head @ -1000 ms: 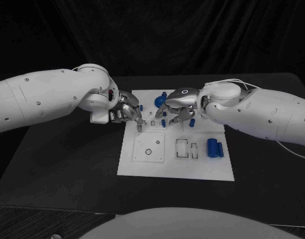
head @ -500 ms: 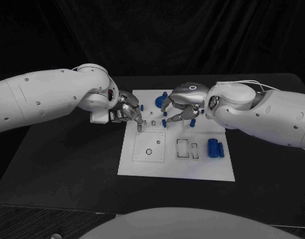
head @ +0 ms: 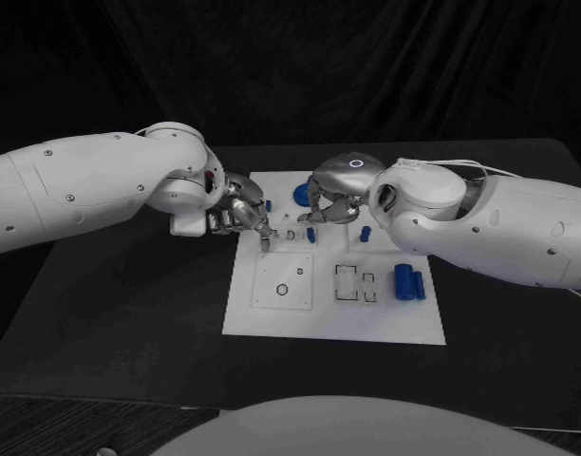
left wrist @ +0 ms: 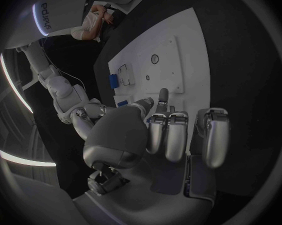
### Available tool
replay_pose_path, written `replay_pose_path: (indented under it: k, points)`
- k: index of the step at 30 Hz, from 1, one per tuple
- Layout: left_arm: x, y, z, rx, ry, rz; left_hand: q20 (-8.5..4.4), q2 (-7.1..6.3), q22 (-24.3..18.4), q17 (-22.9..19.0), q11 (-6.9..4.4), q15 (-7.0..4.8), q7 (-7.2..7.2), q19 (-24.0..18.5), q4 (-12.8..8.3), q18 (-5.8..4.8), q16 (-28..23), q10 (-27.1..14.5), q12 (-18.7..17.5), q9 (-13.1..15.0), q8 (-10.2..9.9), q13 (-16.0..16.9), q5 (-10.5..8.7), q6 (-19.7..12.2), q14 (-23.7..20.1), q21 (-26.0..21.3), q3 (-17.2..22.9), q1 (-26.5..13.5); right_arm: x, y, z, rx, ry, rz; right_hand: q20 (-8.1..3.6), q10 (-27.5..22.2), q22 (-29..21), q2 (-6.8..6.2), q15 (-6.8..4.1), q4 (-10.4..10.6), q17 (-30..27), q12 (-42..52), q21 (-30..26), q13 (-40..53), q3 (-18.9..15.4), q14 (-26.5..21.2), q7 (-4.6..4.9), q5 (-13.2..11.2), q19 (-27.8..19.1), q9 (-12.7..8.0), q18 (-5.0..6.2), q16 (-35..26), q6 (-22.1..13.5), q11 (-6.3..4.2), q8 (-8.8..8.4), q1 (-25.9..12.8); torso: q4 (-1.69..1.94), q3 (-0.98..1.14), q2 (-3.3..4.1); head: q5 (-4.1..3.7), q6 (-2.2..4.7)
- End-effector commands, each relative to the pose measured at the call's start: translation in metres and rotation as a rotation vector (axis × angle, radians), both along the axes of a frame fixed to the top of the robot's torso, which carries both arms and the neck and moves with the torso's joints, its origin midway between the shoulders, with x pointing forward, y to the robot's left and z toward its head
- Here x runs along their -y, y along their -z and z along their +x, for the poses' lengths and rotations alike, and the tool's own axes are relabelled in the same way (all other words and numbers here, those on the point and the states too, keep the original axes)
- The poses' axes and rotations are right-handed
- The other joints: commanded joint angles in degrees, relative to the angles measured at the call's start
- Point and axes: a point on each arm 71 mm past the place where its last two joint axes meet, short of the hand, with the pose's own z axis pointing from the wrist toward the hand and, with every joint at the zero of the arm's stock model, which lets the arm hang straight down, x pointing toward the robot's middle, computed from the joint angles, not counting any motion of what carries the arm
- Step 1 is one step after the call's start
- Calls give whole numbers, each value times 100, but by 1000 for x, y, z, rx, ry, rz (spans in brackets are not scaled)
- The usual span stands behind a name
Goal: Assemble the parts on the task board
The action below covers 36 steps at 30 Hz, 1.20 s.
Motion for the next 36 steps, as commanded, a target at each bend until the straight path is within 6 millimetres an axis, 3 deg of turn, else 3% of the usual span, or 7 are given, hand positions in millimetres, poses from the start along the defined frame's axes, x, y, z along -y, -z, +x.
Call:
replay_pose_path:
  k: [1, 6, 13, 19, 36]
  points:
    - [3, 0, 0, -1, 6, -23, 37, 2, 1107, 1509, 48, 49, 24, 160, -32, 81, 15, 598, 15, -9, -35, 1508, 18, 12, 606, -19, -5, 64, 1, 1, 4, 94, 120, -60, -43, 604, 1414, -16, -49, 36, 1510, 14, -2, 1506, -68, 594, -20, -85, 451, 80, 28, 15, 62, -37, 27, -129, 6, -4, 2, 1, 0]
    - [2, 0, 0, -1, 4, -23, 37, 2, 1107, 1509, 48, 49, 24, 160, -32, 81, 15, 598, 15, -9, -35, 1508, 18, 12, 606, -19, -5, 64, -3, 7, 4, 101, 150, -103, -53, 604, 1405, -42, -57, 21, 1510, 14, -24, 1506, -78, 594, -21, -59, 438, 104, 34, 15, 46, -43, -8, -136, 3, -5, -1, -4, 0]
    - [2, 0, 0, -1, 5, -23, 37, 2, 1107, 1509, 48, 49, 24, 160, -32, 81, 15, 598, 15, -9, -35, 1508, 18, 12, 606, -19, -5, 64, -8, 15, 3, 89, 155, -130, -42, 604, 1384, -116, -27, -146, 1510, 14, -79, 1506, -31, 594, 47, 166, 409, 149, 48, 15, -135, 5, -303, -7, 2, -6, -2, 10, 0]
    - [2, 0, 0, -2, 4, -22, 37, 2, 1107, 1509, 48, 49, 24, 160, -32, 81, 15, 598, 15, -9, -35, 1508, 18, 12, 606, -19, -5, 64, -10, 18, 2, 79, 154, -147, -30, 604, 1380, -146, -12, -155, 1510, 14, -92, 1506, -42, 594, 72, 188, 402, 160, 52, 15, -193, 25, -387, -31, 3, -2, 0, 14, 0]
    - [2, 0, 0, -1, 3, -22, 38, 12, 1104, 1509, 51, 52, 27, 156, -32, 83, 15, 598, 15, -16, -43, 1508, 27, 13, 606, -25, 2, 57, -11, 23, -1, 65, 150, -156, 12, 604, 1365, -80, 23, -10, 1485, 14, -138, 1506, -78, 588, 98, -264, 382, 319, 63, 3, -139, 59, -581, -297, -1, -1, 0, 21, 0]
